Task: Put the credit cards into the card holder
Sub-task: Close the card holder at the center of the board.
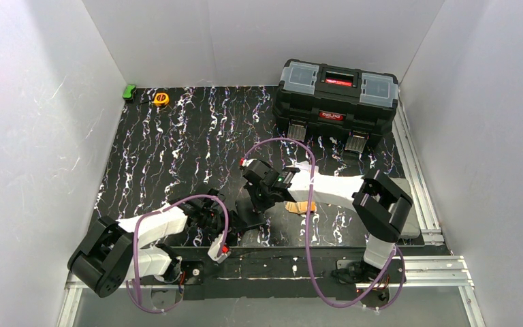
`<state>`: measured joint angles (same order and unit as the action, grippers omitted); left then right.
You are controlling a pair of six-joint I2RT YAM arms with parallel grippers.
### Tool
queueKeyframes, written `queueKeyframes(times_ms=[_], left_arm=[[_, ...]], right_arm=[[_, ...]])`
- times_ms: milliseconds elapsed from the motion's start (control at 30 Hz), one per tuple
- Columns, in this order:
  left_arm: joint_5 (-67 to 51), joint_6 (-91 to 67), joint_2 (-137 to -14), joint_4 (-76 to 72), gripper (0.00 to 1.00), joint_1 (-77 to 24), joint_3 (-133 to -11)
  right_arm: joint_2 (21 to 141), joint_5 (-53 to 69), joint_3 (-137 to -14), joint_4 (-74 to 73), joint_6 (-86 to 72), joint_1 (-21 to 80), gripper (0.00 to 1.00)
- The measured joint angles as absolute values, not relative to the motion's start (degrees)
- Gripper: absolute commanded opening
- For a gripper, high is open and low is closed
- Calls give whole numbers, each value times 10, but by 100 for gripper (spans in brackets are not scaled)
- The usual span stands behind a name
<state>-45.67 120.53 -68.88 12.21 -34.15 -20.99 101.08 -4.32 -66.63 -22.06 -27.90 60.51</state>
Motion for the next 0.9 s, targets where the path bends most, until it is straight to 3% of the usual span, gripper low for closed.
queueKeyframes(times_ms=[900], left_arm=[[-455, 1206, -689, 122, 26, -343, -210]], right_arm=[[1017, -19, -666, -204, -286, 605, 1]])
